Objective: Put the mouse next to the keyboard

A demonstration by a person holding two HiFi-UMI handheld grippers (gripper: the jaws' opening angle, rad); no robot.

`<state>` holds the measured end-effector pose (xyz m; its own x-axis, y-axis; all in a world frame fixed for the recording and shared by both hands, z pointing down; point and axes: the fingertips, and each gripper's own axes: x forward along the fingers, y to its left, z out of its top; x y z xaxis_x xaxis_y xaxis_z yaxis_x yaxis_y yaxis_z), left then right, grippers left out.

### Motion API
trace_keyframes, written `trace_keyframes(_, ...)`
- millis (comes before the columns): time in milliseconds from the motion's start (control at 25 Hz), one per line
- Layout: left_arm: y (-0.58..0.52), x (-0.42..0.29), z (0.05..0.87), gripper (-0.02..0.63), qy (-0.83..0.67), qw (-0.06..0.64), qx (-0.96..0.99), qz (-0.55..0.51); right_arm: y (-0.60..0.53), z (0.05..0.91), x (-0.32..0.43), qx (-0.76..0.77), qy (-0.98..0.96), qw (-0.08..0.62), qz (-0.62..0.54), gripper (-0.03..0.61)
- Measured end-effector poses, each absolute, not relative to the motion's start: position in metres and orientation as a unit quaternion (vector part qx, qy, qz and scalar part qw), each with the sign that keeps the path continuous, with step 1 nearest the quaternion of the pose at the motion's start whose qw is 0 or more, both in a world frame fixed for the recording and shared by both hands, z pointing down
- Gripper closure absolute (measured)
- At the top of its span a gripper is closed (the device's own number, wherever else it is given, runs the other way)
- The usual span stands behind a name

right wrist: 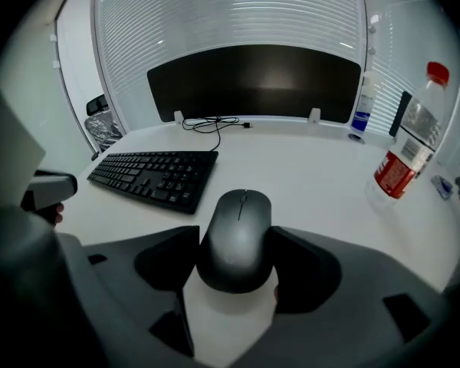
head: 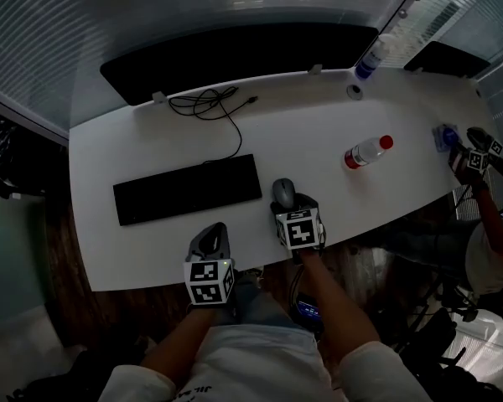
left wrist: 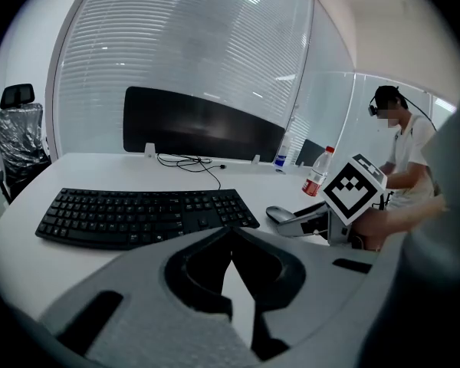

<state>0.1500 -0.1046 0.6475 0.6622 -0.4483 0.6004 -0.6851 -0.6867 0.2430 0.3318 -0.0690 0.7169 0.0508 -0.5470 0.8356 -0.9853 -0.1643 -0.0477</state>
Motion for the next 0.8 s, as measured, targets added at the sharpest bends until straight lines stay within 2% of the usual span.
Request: trace_keyframes(800,-0.099,0.155,0.661,0.612,-0.325,0.234,0.874,0.276,-0.084,0.74,0.345,0.644,-0.601,0.288,0.375,0.278)
